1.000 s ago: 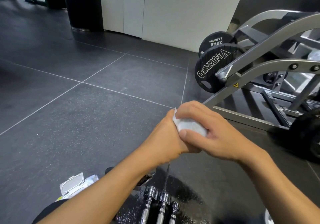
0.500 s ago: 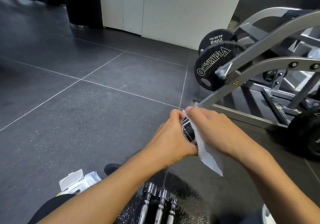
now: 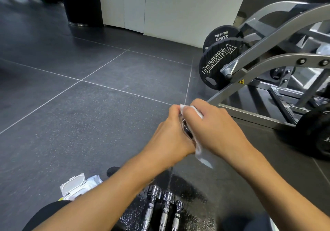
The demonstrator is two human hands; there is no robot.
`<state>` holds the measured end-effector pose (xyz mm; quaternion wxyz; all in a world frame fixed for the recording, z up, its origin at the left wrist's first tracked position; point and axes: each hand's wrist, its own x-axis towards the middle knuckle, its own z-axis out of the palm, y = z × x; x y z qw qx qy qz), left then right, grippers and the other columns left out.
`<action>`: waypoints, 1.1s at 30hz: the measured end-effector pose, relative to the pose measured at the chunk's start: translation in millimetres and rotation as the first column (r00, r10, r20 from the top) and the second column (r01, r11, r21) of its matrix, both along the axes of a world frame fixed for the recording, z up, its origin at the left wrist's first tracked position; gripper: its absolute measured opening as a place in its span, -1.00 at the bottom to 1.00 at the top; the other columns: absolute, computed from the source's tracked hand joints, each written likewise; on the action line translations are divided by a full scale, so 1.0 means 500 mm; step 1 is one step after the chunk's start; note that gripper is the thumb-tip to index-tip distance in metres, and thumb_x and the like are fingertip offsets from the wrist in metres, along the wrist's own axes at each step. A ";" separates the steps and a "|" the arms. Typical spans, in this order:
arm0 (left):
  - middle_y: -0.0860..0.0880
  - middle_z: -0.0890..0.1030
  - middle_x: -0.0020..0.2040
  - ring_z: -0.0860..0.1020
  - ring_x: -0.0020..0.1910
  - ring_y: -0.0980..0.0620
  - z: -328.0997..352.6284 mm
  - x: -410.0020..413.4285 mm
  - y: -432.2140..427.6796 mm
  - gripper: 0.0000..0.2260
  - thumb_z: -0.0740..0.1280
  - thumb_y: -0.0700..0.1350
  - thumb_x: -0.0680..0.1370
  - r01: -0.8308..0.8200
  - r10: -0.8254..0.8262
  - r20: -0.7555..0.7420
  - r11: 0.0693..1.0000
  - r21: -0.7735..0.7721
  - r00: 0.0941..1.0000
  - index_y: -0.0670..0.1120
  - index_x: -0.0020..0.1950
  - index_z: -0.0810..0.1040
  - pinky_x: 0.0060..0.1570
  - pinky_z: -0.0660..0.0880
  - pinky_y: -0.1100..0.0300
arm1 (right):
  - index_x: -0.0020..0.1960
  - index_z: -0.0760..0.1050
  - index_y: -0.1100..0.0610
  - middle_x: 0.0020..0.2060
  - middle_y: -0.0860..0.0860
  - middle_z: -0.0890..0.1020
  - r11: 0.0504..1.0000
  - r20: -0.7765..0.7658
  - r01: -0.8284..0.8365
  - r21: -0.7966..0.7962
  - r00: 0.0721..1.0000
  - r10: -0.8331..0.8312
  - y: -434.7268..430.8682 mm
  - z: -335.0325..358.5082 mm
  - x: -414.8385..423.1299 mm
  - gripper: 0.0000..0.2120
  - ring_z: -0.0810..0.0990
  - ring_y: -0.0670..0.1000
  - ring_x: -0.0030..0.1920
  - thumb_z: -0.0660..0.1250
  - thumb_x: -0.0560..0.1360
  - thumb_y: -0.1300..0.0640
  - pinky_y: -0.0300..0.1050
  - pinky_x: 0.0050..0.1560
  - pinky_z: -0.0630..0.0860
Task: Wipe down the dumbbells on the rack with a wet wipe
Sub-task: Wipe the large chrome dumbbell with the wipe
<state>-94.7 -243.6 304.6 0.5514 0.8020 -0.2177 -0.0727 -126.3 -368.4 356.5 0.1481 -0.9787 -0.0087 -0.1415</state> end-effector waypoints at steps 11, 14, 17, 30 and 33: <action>0.04 0.67 -0.07 0.59 -0.20 0.19 -0.001 0.012 0.015 -0.36 0.68 -0.21 0.26 0.059 -0.143 -0.225 0.938 -0.343 0.964 -0.06 0.26 0.50 -0.28 0.52 0.24 | -0.18 0.39 0.10 -0.39 -0.02 0.44 0.595 0.014 -0.061 0.802 0.996 0.083 -0.013 -0.043 0.013 -0.77 0.43 -0.03 -0.38 0.21 0.66 0.15 -0.13 -0.32 0.40; 0.00 0.67 -0.10 0.58 -0.19 0.08 0.010 0.008 0.017 -0.42 0.61 -0.35 0.32 0.113 -0.246 -0.233 0.876 -0.470 0.941 -0.12 0.28 0.53 -0.28 0.52 0.17 | -0.25 0.32 0.15 -0.47 -0.06 0.38 0.540 0.064 -0.075 0.838 0.997 0.039 0.005 -0.040 -0.002 -0.63 0.36 -0.11 -0.43 0.11 0.74 0.15 -0.26 -0.38 0.37; -0.06 0.66 -0.10 0.59 -0.12 0.02 0.016 0.000 0.016 -0.49 0.54 -0.40 0.36 0.175 -0.382 -0.250 0.791 -0.586 0.890 -0.20 0.28 0.54 -0.10 0.57 0.11 | -0.22 0.28 0.31 -0.42 -0.05 0.35 0.569 0.170 -0.099 0.816 0.983 -0.072 0.013 -0.049 -0.004 -0.64 0.31 -0.18 -0.43 0.12 0.75 0.24 -0.34 -0.39 0.31; 0.04 0.31 -0.43 0.28 -0.46 0.11 0.032 0.016 -0.001 -0.70 0.53 -0.22 0.38 -0.042 -0.319 -0.333 0.663 -0.747 0.888 -0.04 -0.30 0.39 -0.44 0.30 0.29 | -0.21 0.37 0.10 -0.33 0.00 0.52 0.768 0.028 0.148 0.624 0.977 -0.211 0.000 -0.080 0.013 -0.67 0.48 0.04 -0.25 0.10 0.71 0.06 0.06 -0.16 0.41; 0.01 0.24 -0.39 0.21 -0.41 0.05 0.028 0.029 0.001 -0.69 0.48 -0.23 0.42 -0.059 -0.314 -0.310 0.611 -0.789 0.897 -0.04 -0.28 0.35 -0.26 0.30 0.17 | -0.26 0.31 0.09 -0.35 -0.04 0.47 0.764 -0.014 0.175 0.621 0.977 -0.213 -0.024 -0.082 0.006 -0.64 0.38 0.00 -0.29 0.09 0.70 0.03 0.03 -0.21 0.34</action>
